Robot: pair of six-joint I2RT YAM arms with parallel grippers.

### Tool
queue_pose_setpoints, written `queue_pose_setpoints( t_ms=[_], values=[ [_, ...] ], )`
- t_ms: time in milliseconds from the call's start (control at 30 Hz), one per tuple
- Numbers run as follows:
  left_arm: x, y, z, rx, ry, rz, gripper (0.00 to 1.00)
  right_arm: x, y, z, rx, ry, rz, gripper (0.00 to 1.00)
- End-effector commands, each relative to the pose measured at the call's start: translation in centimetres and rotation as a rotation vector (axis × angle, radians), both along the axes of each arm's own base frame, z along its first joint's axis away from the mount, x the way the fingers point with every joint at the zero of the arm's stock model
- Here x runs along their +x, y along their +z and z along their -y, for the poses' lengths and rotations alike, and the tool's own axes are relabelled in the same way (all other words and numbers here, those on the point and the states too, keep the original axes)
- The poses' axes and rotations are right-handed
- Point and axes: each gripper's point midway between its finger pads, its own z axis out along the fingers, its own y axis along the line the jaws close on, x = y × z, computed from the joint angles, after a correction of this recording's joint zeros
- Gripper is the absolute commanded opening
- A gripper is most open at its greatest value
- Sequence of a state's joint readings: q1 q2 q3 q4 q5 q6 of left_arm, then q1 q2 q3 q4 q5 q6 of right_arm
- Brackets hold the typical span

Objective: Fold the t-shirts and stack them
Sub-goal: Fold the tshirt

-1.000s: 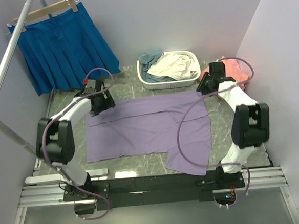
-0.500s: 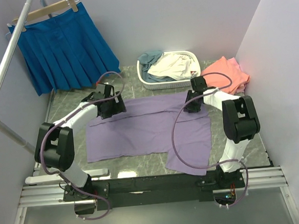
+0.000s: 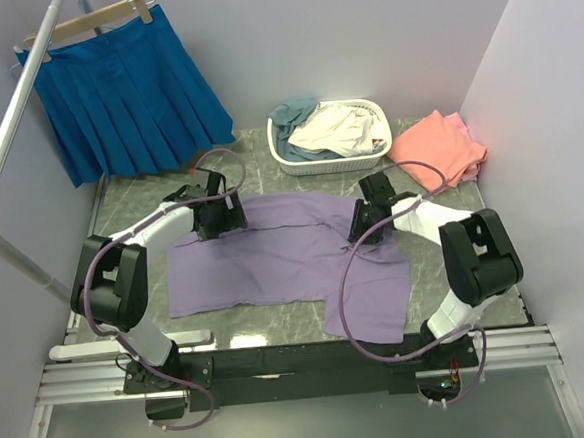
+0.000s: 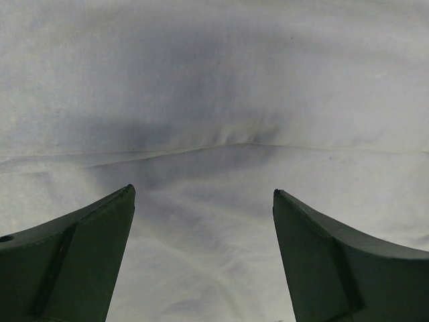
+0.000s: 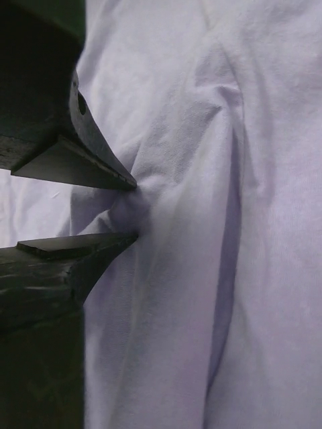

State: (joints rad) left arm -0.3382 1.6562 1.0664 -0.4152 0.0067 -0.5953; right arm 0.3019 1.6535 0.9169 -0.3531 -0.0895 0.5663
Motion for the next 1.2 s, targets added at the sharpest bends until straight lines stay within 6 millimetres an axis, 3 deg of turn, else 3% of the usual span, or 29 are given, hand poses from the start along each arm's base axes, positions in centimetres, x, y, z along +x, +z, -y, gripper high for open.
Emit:
queue_pose_setpoints(
  t_ms=[0,67,100,233,433,567,767,933,967,1167],
  values=[
    [0.4,0.5,0.3,-0.002,-0.011,0.016,0.89,-0.1,2.4,1.6,-0.081,-0.065,0.047,0.40],
    [0.5,0.4,0.2,0.008,-0.016,0.013,0.89,1.7,4.4,3.5,-0.178,-0.117,0.114,0.40],
    [0.5,0.3,0.2,0.014,-0.018,0.005,0.90,3.8,6.5,4.4,-0.178,-0.146,0.169,0.40],
    [1.6,0.6,-0.7,0.074,0.005,0.016,0.90,7.9,8.7,6.9,-0.175,-0.214,0.212,0.40],
    [2.2,1.5,-0.3,0.056,0.005,0.032,0.90,11.1,6.3,8.0,-0.117,-0.225,0.139,0.40],
    [2.1,1.2,-0.6,0.073,0.005,0.020,0.90,11.0,3.7,7.6,-0.085,-0.221,0.072,0.39],
    [1.9,0.6,-0.8,0.088,0.003,0.004,0.90,9.8,1.4,8.0,-0.100,-0.243,0.001,0.39],
    [2.3,0.1,-0.9,0.108,0.002,-0.007,0.90,10.4,1.2,9.7,-0.185,-0.296,-0.025,0.39],
    [2.4,-0.3,-1.0,0.114,0.004,-0.013,0.90,11.6,1.2,10.5,-0.220,-0.317,-0.025,0.39],
    [2.4,-1.4,-1.5,0.147,0.016,-0.042,0.90,13.9,0.6,11.7,-0.281,-0.312,-0.064,0.39]
  ],
)
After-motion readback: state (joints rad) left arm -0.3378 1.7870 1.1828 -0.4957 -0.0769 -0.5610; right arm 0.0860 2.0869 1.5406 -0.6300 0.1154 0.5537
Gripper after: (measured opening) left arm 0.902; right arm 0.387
